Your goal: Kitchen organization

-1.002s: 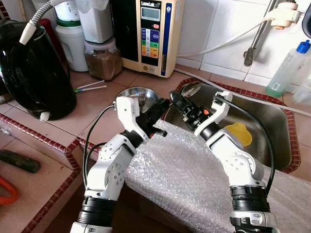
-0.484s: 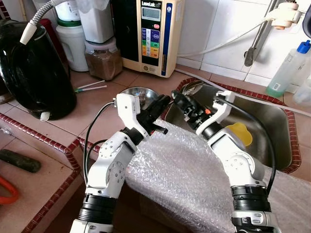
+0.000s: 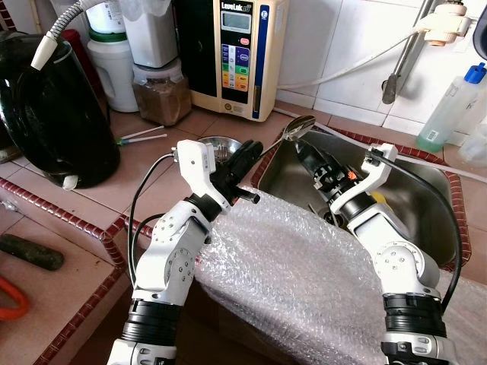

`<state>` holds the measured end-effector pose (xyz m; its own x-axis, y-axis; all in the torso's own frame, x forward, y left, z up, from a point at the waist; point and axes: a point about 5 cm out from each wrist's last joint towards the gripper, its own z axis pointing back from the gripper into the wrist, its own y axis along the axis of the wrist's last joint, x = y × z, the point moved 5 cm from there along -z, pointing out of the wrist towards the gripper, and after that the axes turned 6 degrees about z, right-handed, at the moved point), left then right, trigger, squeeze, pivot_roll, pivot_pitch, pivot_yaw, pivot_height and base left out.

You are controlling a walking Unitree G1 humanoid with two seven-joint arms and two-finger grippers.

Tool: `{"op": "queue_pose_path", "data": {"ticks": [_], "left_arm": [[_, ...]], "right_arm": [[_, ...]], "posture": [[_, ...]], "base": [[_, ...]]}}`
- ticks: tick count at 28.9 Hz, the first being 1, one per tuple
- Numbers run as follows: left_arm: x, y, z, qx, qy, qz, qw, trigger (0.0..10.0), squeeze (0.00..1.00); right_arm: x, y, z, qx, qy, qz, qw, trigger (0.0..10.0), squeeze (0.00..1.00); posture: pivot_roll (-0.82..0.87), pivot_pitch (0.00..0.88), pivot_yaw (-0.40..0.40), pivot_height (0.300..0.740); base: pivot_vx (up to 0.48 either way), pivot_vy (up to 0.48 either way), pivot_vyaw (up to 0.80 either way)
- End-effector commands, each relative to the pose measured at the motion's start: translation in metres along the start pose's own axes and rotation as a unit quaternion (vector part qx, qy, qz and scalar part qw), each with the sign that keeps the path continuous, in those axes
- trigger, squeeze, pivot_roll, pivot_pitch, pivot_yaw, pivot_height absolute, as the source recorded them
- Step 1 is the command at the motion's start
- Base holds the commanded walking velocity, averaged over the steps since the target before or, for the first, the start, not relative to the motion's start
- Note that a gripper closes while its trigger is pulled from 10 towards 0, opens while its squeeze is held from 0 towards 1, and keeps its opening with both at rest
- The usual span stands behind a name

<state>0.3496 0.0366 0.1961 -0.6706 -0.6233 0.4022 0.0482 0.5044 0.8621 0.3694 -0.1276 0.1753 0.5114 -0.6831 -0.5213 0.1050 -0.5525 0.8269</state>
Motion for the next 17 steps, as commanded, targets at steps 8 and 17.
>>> {"op": "queue_pose_path", "data": {"ticks": [8,17], "left_arm": [[0.014,-0.004,-0.005,-0.013,-0.032,0.021,0.999,0.0,0.00],[0.019,-0.005,-0.006,-0.015,-0.039,0.023,0.999,0.0,0.00]], "right_arm": [[-0.017,-0.004,-0.014,0.009,0.036,-0.020,0.999,10.0,0.00],[-0.021,-0.012,-0.032,0.012,0.033,-0.042,0.999,10.0,0.00]], "posture": [[0.00,0.000,0.006,0.740],[0.01,0.000,0.003,0.740]], "base": [[0.000,0.000,0.00],[0.000,0.000,0.00]]}}
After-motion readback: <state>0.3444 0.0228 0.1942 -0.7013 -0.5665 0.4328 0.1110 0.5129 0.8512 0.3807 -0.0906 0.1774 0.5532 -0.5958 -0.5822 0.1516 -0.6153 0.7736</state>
